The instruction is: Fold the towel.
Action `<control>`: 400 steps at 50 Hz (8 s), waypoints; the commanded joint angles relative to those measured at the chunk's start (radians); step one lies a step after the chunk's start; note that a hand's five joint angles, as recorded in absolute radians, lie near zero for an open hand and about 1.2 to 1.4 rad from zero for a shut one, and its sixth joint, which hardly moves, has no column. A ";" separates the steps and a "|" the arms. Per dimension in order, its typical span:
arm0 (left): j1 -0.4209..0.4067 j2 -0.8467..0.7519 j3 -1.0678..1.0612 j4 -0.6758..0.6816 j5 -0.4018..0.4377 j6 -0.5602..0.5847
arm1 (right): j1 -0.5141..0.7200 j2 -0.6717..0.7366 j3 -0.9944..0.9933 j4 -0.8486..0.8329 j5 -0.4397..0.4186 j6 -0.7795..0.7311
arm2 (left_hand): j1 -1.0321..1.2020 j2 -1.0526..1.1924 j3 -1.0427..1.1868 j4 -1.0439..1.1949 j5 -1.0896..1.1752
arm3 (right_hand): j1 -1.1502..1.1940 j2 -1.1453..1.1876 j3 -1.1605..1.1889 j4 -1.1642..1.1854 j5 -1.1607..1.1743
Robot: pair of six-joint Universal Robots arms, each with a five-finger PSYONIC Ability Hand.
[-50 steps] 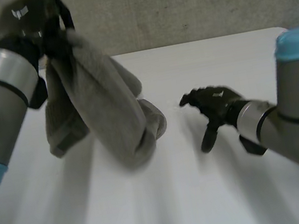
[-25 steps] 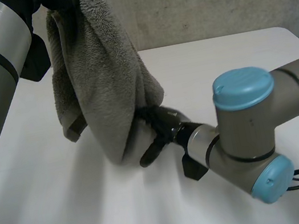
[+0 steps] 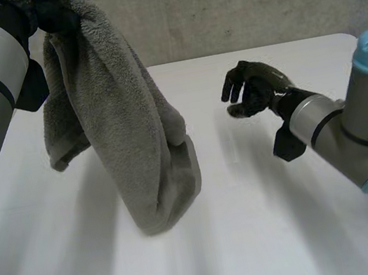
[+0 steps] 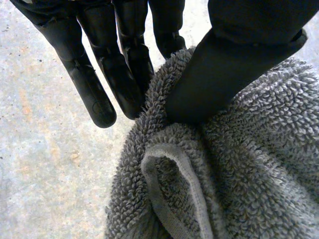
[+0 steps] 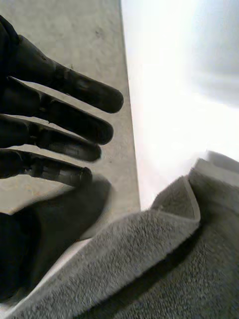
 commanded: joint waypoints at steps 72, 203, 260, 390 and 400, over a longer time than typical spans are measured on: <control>0.107 -0.074 -0.400 0.085 0.025 0.018 | -0.193 0.049 -0.156 0.655 -0.293 -1.095 | 0.237 0.180 0.179 0.178 0.198 | 0.464 0.486 0.472 0.469 0.478; 0.198 -0.132 -0.757 0.540 0.254 0.295 | -0.338 -0.140 0.676 -0.479 -0.394 -1.668 | -0.884 -0.941 -0.942 -0.943 -0.923 | -0.580 -0.558 -0.572 -0.575 -0.566; 0.137 -0.367 -0.662 0.674 0.289 0.298 | -0.564 -0.214 0.441 -0.219 -0.353 -0.466 | -0.881 -0.938 -0.939 -0.940 -0.920 | 0.464 0.486 0.472 0.469 0.478; 0.123 -0.519 -0.330 0.539 0.084 0.263 | -0.622 -0.225 0.449 -0.233 -0.273 -0.449 | 0.237 0.180 0.179 0.178 0.198 | 0.464 0.486 0.472 0.469 0.478; 0.156 -0.139 -0.433 0.536 0.093 0.258 | -0.613 -0.443 0.343 -0.174 -0.306 -0.519 | 0.237 0.180 0.179 0.178 0.198 | 0.464 0.486 0.472 0.469 0.478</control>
